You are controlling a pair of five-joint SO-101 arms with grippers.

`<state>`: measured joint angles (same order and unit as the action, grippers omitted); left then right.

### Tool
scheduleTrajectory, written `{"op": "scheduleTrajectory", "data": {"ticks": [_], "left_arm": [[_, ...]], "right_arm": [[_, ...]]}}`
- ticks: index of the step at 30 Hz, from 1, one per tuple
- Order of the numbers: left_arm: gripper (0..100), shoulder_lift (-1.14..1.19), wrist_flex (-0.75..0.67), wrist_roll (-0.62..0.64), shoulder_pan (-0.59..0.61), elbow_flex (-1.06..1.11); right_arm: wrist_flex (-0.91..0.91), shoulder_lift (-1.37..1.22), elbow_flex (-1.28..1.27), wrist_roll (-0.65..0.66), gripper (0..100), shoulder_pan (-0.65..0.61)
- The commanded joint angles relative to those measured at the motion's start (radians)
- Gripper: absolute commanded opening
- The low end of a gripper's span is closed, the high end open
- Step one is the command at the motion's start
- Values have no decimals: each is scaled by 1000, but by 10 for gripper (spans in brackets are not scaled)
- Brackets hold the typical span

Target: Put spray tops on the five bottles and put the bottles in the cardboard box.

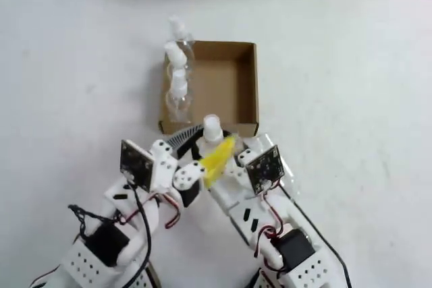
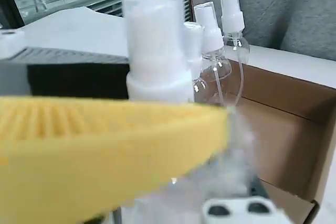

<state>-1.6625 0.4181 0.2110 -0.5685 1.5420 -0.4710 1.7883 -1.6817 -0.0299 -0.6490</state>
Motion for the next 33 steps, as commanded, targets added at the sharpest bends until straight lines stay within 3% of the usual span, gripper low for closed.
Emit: {"op": "scheduleTrajectory", "data": {"ticks": [1, 5, 19, 33], "left_arm": [[293, -127, 109, 6, -15, -8], [295, -173, 140, 64, -13, -20], [297, -168, 181, 63, 22, -38], [295, -168, 563, 63, 68, -298]], "right_arm": [[2, 12, -9, -2, 15, 13], [2, 12, -9, -2, 15, 13], [10, 12, -9, -3, 15, 65], [51, 12, -9, -3, 15, 111]]}}
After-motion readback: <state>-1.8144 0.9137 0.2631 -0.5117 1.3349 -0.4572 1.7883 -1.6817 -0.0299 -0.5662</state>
